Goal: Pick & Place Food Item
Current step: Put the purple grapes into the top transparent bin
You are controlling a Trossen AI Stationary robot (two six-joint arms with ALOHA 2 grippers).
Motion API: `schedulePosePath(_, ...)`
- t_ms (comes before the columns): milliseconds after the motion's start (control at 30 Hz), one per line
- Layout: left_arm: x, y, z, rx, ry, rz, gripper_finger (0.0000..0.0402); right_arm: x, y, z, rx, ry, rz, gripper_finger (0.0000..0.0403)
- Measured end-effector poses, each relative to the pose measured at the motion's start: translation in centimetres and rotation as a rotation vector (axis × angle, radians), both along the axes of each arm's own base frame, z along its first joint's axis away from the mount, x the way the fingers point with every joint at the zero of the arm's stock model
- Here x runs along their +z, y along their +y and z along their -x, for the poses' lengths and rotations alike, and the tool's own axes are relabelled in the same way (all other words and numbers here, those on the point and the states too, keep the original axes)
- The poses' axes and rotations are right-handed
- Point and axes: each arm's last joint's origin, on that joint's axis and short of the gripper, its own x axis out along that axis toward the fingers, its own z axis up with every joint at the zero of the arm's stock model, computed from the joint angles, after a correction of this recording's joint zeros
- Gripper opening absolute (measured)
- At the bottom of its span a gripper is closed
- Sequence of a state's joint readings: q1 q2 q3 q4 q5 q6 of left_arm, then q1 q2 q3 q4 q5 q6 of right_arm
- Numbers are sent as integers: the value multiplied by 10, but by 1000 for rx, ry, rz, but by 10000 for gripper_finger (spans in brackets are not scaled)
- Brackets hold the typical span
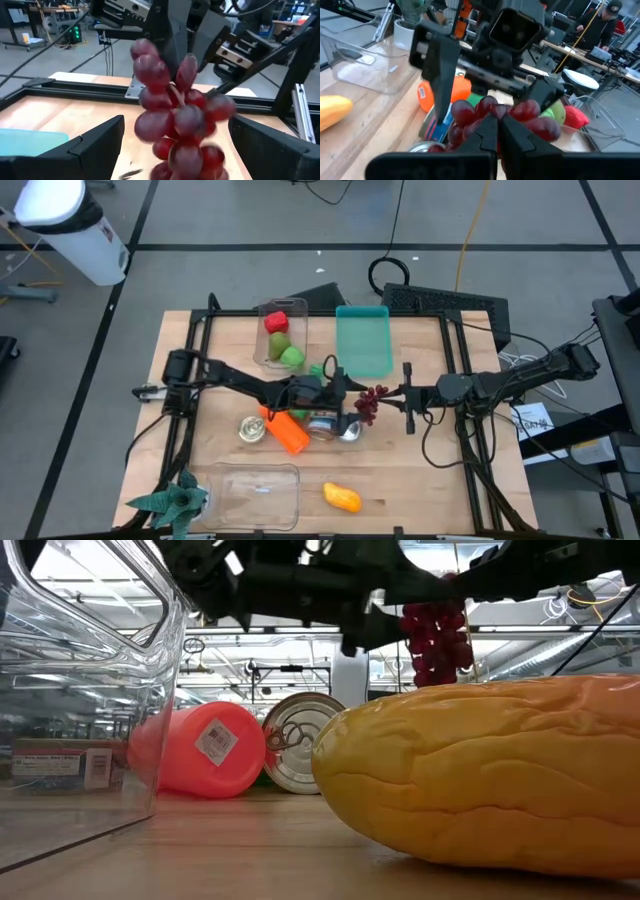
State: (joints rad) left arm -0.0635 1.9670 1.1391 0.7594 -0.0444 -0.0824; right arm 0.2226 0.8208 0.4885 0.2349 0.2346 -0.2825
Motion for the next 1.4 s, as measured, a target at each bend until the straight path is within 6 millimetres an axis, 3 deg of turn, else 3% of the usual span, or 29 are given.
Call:
schedulePosePath(167,-2,-2,-14,-2,-11,5,361,-1,3,-1,13,-3,2,0)
schedulePosePath(400,-5,-3,-14,-1,10,-3,340,0,4,-1,25,-6,15,0)
schedulePosePath(533,-6,-3,-14,-30,22,-9,283,0,4,-1,25,-5,16,0)
schedulePosePath(800,-6,-4,-14,-49,24,16,126,0,4,-1,20,-5,-8,0)
schedulePosePath(933,-6,-4,-14,-48,24,19,76,0,4,-1,12,-6,-46,8)
schedulePosePath(1067,-6,-3,-14,-44,23,18,43,1,3,0,-30,-13,-63,42)
schedulePosePath(1200,-6,-2,-14,-42,24,17,23,1,1,3,-72,-9,-104,101)
schedulePosePath(1400,-8,2,-14,-34,44,15,28,5,-4,12,-180,-20,-99,184)
